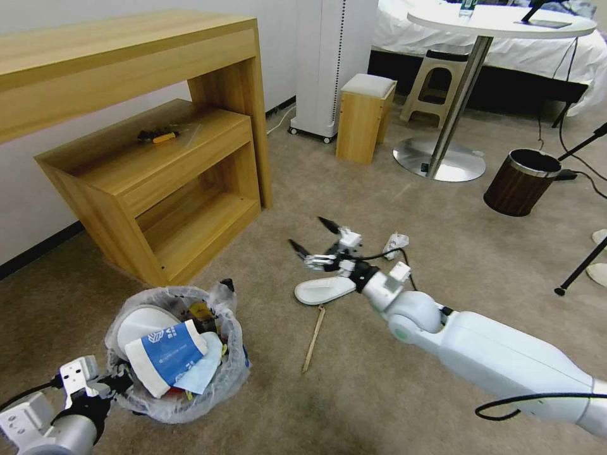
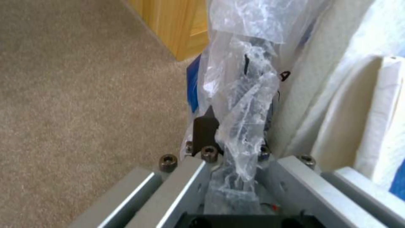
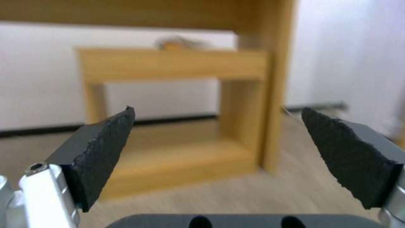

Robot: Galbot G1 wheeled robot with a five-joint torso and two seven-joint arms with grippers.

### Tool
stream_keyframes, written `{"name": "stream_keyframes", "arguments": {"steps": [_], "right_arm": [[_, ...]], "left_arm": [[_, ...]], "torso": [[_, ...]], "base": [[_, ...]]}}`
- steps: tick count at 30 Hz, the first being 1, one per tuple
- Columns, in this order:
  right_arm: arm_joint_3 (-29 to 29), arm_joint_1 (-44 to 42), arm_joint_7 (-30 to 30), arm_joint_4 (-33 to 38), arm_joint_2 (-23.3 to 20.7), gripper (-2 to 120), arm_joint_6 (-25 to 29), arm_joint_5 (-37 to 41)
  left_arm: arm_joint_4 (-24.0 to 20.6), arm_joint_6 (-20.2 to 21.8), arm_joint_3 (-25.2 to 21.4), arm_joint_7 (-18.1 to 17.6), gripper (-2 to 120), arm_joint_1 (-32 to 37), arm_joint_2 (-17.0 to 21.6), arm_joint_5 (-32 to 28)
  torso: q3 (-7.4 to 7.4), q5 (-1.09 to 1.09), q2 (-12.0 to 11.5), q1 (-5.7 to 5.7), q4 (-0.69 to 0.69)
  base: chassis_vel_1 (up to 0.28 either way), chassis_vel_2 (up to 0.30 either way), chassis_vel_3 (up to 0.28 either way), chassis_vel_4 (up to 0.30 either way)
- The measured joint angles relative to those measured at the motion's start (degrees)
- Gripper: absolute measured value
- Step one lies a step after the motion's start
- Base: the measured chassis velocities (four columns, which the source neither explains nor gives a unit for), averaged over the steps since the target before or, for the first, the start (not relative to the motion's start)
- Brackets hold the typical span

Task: Pick up the trash bin and place the garbage on the floor into it.

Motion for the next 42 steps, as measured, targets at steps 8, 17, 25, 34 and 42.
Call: {"name": "stream_keyframes", "arguments": {"steps": [8,17,25,34,42], "right_arm": [[5.25,-8.72,2.43,-4.61,-2.22,100,-0.64,-2.24],[7.9,-15.55,2.39,-10.59,-0.24,100,0.39,-5.13],[6.16,-16.72,1.01,-15.46,1.89,100,0.64,-5.49],[4.92,-16.64,0.25,-19.36,3.39,100,1.26,-6.86],[6.07,-19.55,0.26,-21.97,4.99,100,1.71,-7.91]], "left_arm": [[0.65,-0.38,-0.26,0.15,0,-0.17,0.9,-0.05],[1.16,-0.52,0.09,0.13,0,-0.88,1.29,-0.61],[1.23,-0.74,0.15,0.13,0,-1.2,1.29,-0.97],[1.1,-0.9,0.23,0.13,0,-1.29,1.02,-1.12],[1.29,-0.97,0.63,0.25,0,-1.27,0.62,-0.72]], "torso": [[0.0,-0.01,0.0,0.0,0.0],[0.0,-0.01,0.0,0.0,0.0],[0.0,-0.01,0.0,0.0,0.0],[0.0,-0.02,0.0,-0.01,0.01],[0.0,-0.02,0.0,0.0,0.0]], "base": [[0.0,0.0,0.0,0.0],[0.0,0.0,0.0,0.0],[0.0,0.0,0.0,0.0],[0.0,0.0,0.0,0.0],[0.0,0.0,0.0,0.0]]}}
